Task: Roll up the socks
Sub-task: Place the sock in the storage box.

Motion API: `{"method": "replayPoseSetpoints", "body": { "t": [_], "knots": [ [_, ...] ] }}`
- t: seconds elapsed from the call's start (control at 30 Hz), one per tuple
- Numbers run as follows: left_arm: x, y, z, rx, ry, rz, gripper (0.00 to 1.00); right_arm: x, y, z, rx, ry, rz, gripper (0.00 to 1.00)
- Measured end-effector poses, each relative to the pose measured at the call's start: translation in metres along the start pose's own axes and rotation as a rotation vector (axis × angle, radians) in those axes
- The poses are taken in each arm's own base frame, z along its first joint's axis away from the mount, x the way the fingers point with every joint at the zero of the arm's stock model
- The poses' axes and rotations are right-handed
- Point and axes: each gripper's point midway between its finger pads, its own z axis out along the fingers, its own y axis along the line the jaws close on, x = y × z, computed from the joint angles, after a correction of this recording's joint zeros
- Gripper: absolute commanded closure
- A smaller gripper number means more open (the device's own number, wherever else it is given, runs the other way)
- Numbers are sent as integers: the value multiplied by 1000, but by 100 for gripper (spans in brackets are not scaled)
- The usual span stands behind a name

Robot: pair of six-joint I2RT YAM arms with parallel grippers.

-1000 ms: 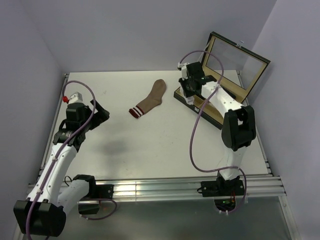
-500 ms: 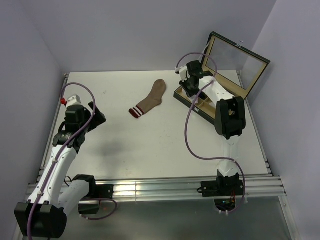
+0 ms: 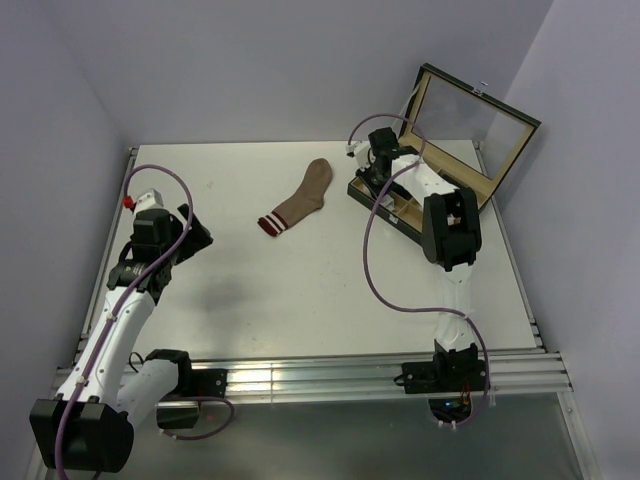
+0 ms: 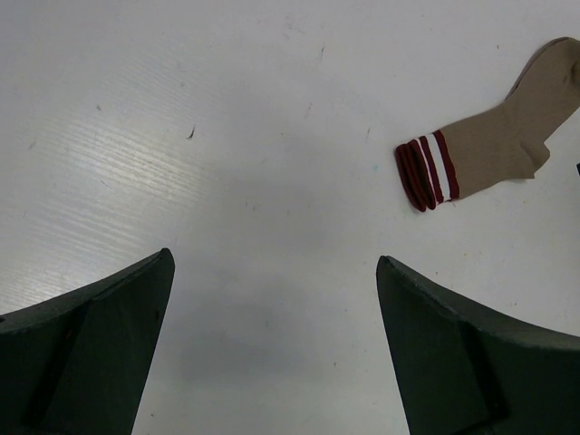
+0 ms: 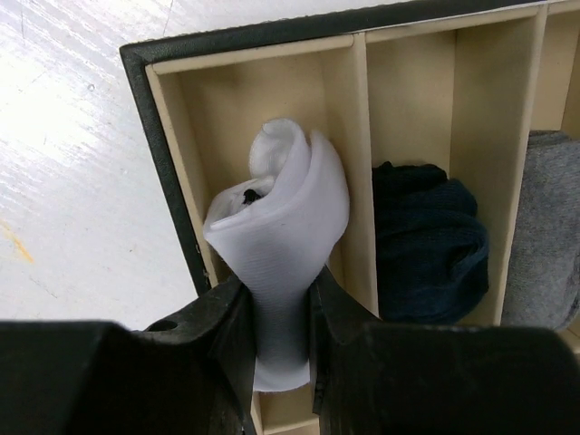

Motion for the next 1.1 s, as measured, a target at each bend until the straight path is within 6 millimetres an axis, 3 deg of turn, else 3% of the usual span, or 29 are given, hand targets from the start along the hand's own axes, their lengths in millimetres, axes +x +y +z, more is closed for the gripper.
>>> {"method": "replayPoseSetpoints", "body": {
  "t": [0.4, 0.83, 1.1],
  "knots": [
    [0, 0, 0, 2, 2, 0, 2, -2, -1, 1, -4, -7, -23, 48],
    [1, -2, 0, 9, 6, 0, 3, -4, -6, -1, 4, -19, -27, 41],
    [2, -3, 0, 17, 11, 0, 3, -11, -8, -24, 9, -42, -18, 41]
  ]
}}
